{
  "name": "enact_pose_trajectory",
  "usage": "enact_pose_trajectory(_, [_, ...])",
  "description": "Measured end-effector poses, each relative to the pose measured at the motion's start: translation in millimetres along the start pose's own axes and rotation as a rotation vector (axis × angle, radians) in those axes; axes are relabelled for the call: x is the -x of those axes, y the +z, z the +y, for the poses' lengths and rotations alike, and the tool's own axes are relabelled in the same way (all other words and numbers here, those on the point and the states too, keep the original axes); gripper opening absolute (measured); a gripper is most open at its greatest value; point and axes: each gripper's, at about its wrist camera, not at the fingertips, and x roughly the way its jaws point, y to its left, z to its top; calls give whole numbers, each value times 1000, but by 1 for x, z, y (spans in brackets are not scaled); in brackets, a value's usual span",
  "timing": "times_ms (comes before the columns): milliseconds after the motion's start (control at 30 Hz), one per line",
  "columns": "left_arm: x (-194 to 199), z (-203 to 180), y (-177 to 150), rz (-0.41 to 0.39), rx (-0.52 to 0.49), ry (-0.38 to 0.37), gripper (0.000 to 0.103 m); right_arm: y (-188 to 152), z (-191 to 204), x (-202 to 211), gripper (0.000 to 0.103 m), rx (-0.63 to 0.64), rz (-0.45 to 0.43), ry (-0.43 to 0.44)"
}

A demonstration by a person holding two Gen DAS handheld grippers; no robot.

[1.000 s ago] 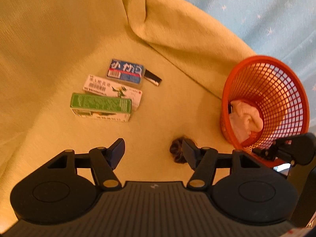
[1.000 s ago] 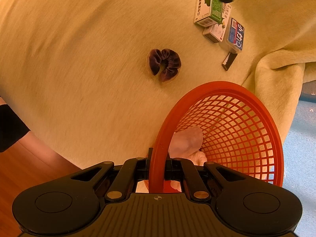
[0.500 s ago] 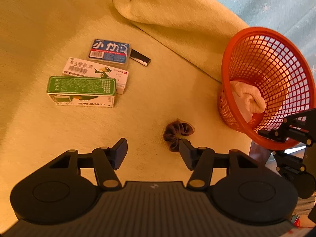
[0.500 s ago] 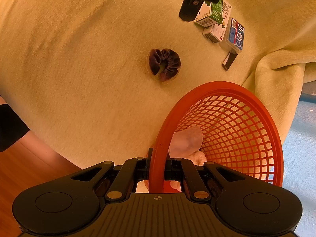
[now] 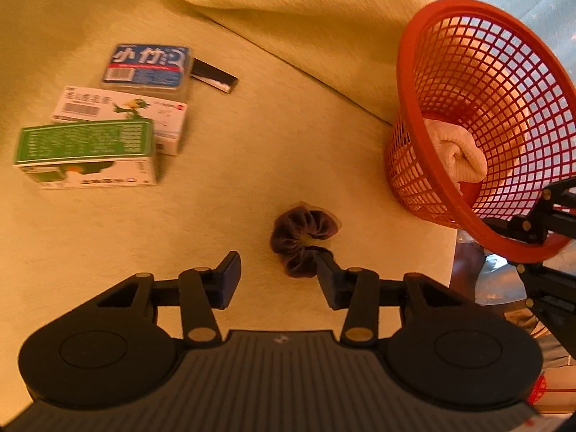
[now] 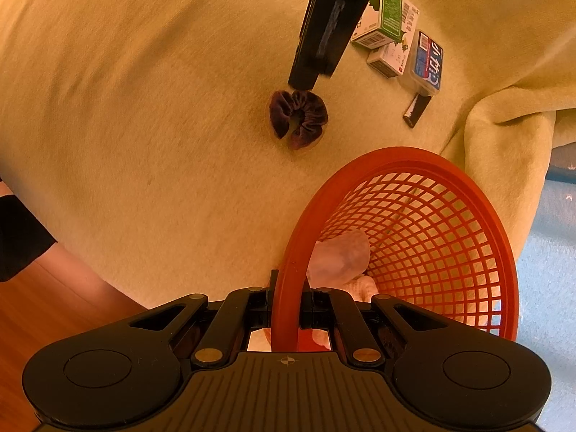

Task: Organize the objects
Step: 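Move the left tool down toward the dark brown scrunchie, then close the left tool on the brown scrunchie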

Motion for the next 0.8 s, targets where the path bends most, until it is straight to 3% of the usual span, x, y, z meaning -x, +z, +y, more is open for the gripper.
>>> enact_pose_trajectory(267, [-32,-8,5,15,3,-14,30,-1,0,1,3,-14,-4,3])
enact_pose_trajectory(467, [-46,-4,6,32,26,11,17,-2,-2,0,3,-22,-8,7])
enact_pose_trajectory(567, [-44,-1,6,34,36,19,7,-2,-1,0,2,-23,-9,8])
enact_pose_trajectory(800, [-14,9,6,17,70,38,6,-2,-2,-1,2,-22,-9,8])
